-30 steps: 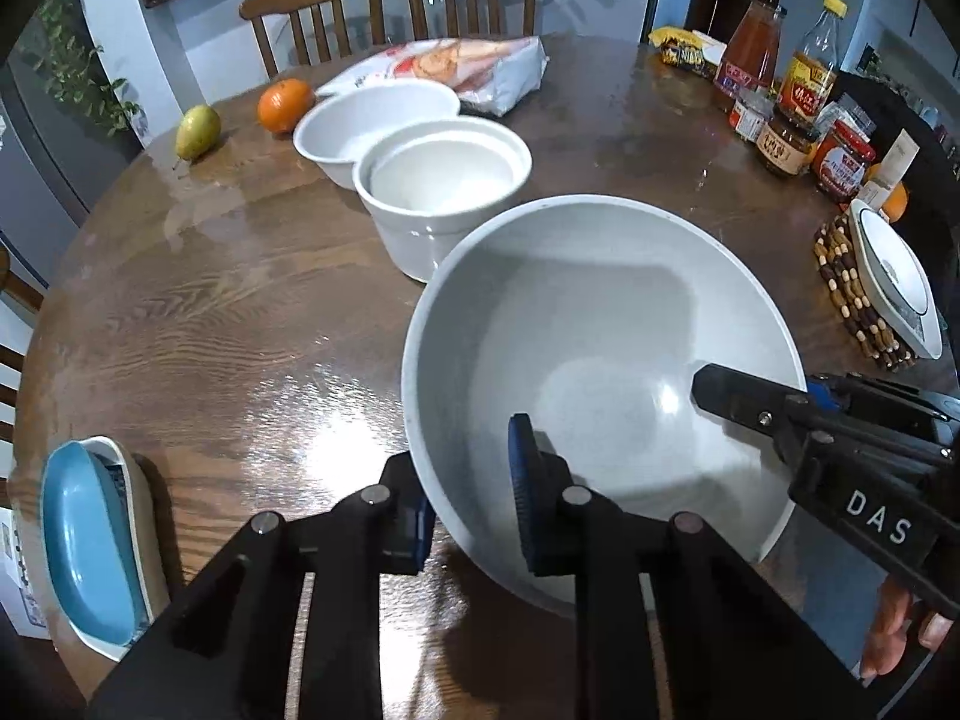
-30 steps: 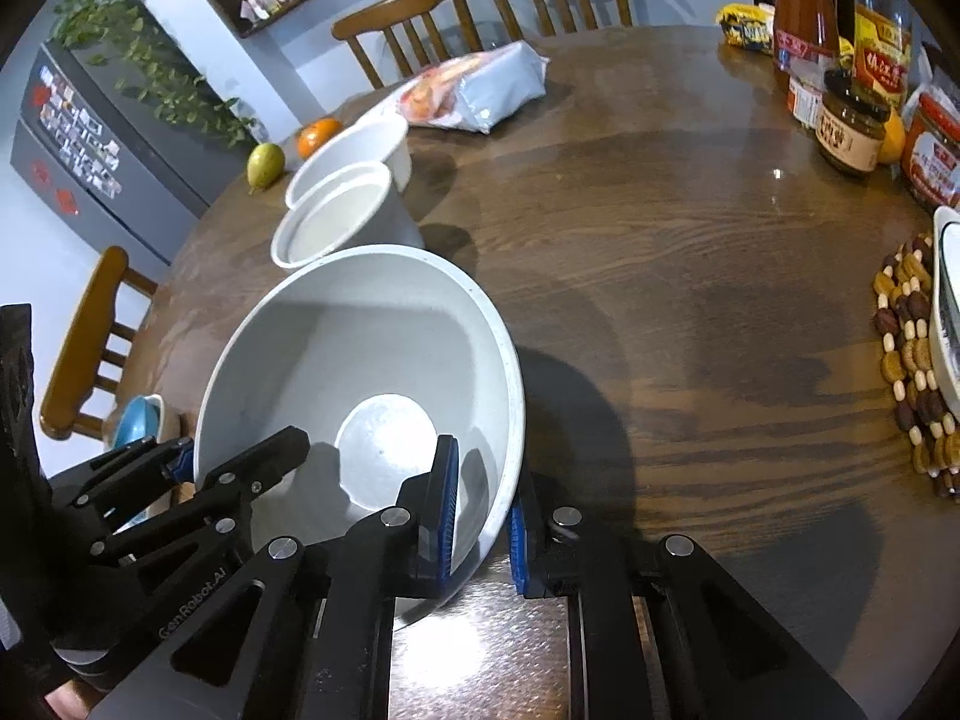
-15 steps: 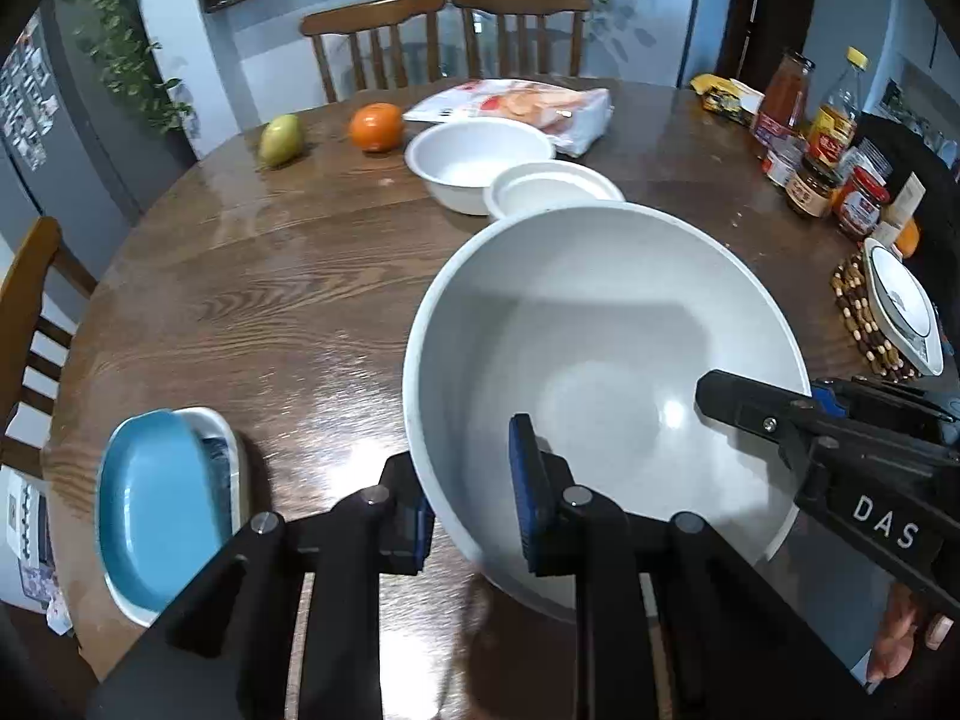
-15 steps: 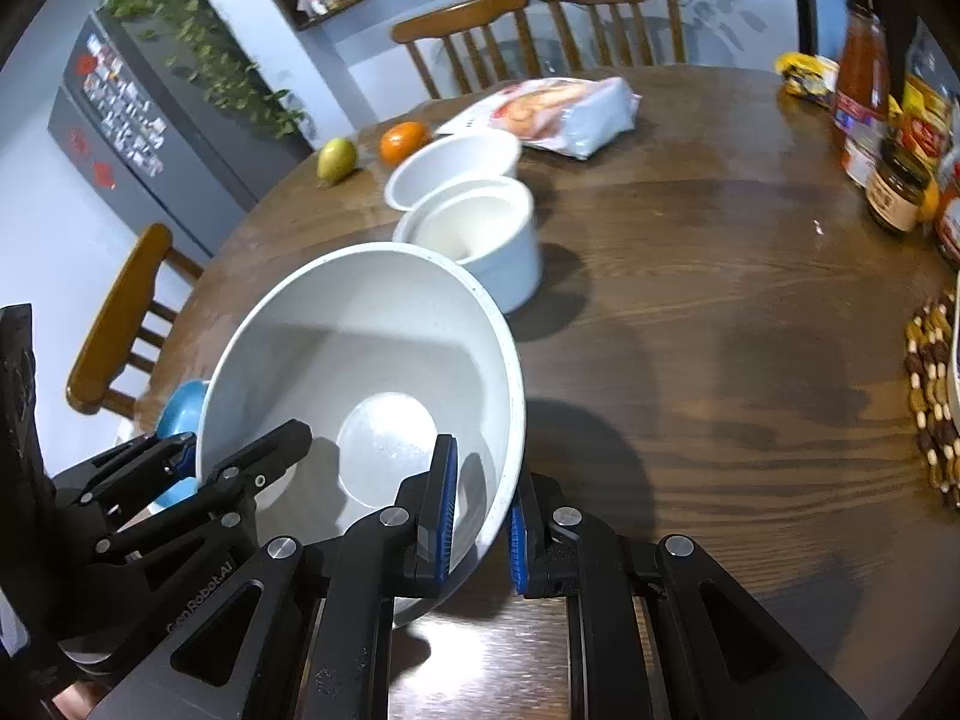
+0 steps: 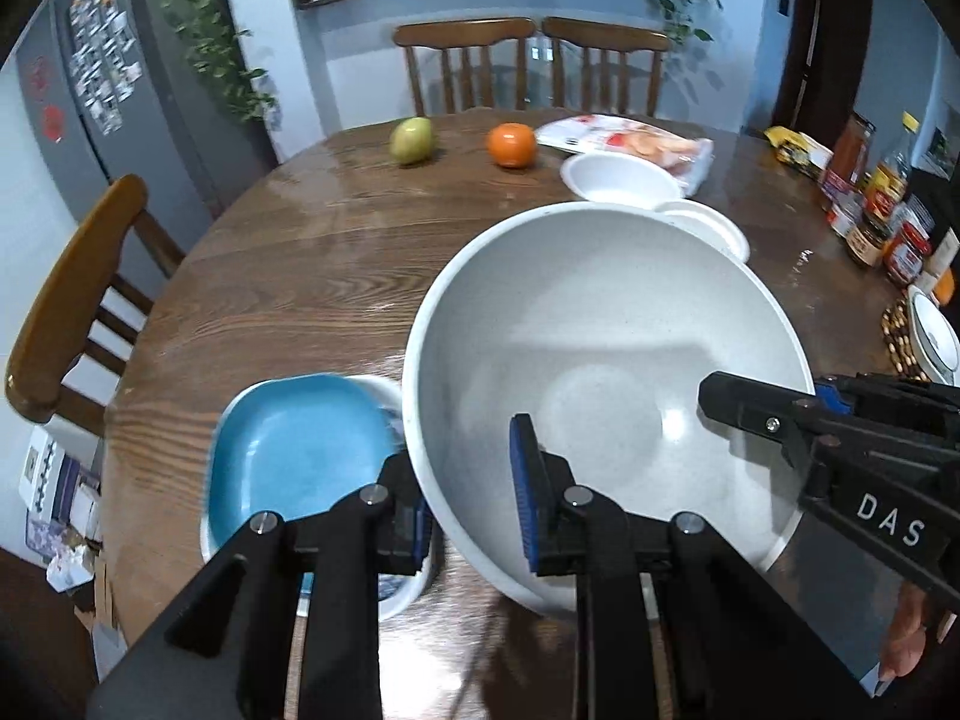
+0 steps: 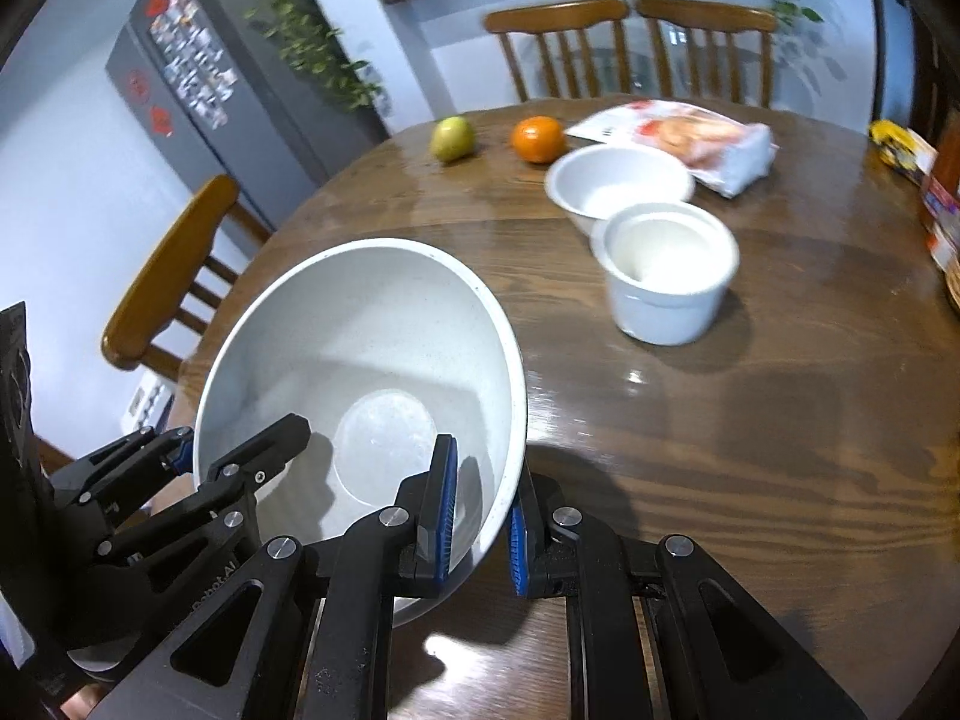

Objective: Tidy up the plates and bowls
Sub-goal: 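Carry the white bowl with both tools over the teal dish stack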

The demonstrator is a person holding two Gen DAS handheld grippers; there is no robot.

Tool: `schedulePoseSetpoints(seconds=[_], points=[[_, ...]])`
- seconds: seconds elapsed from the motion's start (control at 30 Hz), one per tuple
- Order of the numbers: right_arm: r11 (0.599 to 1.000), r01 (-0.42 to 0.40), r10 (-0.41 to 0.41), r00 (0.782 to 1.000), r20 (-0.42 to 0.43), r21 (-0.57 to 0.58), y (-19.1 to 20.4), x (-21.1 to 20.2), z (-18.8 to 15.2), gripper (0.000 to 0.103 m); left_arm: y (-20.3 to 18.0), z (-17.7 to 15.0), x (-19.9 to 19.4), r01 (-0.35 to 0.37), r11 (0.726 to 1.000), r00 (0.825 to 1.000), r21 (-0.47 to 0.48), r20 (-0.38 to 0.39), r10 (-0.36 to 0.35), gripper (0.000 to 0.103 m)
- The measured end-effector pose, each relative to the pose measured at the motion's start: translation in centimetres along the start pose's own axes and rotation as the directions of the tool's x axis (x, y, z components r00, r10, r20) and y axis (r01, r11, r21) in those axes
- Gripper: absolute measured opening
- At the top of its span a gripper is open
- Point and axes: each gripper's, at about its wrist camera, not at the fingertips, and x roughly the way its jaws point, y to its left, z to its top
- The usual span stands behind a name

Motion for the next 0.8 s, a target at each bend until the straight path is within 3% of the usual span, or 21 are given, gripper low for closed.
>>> schedulePoseSetpoints(seconds=[0.43, 0.8], points=[[0.995, -0.033, 0.03, 0.999, -0.035, -0.094, 6.9, 2.9, 0.6, 0.016, 6.5, -1.1, -0.3, -0.057, 0.995, 0.998, -0.084, -0.014, 0.056, 0.02], [0.991, -0.075, 0.064, 0.993, -0.097, -0.113, 10.8, 6.2, 2.1, 0.016, 11.2, -1.3, 1.0, -0.067, 0.99, 0.995, -0.128, -0.079, 0.057, 0.021]])
